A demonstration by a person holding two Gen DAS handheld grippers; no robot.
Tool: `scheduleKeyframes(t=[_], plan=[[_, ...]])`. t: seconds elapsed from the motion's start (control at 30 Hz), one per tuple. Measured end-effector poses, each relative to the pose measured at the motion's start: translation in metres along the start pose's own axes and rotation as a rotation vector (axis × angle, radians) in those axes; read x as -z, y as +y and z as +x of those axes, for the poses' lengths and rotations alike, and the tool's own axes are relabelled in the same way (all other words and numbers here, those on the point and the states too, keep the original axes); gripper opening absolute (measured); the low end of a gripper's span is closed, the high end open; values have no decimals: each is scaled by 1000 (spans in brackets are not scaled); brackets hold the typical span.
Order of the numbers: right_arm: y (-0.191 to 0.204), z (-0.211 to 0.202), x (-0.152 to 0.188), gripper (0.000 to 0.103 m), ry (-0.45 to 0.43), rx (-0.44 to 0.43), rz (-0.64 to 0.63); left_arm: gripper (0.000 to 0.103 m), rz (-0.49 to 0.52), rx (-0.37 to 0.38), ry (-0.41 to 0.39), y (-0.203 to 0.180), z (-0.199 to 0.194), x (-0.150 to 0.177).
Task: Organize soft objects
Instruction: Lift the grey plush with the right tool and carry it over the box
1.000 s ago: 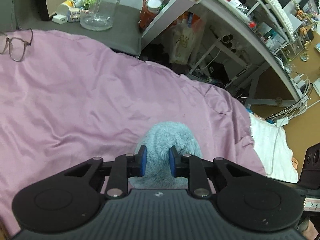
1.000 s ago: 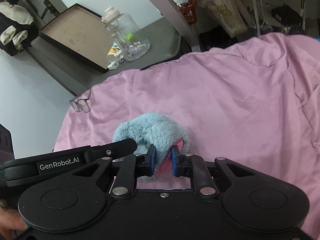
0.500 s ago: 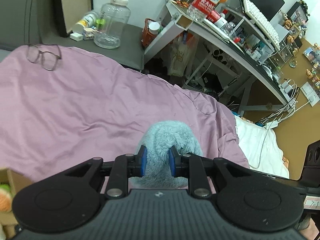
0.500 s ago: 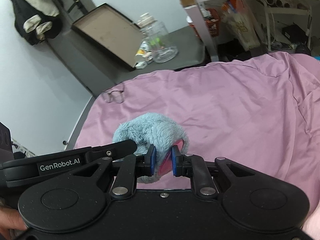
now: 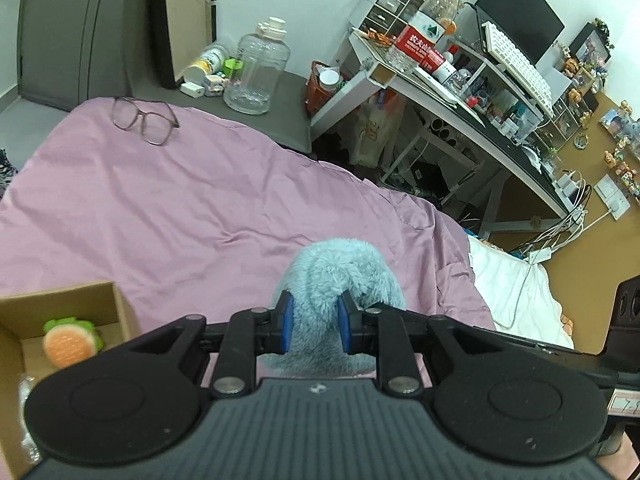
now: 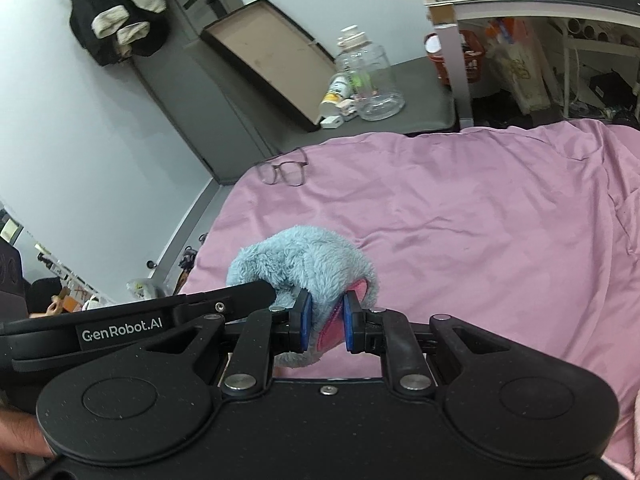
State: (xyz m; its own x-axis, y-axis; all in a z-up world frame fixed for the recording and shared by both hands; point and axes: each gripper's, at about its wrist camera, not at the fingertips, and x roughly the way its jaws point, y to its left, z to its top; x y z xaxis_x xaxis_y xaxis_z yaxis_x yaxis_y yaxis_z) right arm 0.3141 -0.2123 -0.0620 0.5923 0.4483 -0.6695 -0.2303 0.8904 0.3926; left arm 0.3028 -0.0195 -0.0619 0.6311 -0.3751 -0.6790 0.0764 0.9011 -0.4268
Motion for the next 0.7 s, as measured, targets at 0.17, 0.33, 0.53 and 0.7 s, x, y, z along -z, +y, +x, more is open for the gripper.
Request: scheduleKeyframes(t=[0.17, 0.33, 0.53, 0.7], plan=[[22, 1, 11, 16, 9, -13, -24, 22, -13, -6, -14, 16, -20, 9], [46, 8, 23, 16, 26, -27, -52, 22, -34, -14, -21, 39, -37, 17], [74, 20, 36, 16, 51, -41, -81, 22, -56, -21, -26, 70, -54, 25], [92, 31, 44, 16, 73, -42, -109, 22, -83, -23, -28, 94, -61, 32]])
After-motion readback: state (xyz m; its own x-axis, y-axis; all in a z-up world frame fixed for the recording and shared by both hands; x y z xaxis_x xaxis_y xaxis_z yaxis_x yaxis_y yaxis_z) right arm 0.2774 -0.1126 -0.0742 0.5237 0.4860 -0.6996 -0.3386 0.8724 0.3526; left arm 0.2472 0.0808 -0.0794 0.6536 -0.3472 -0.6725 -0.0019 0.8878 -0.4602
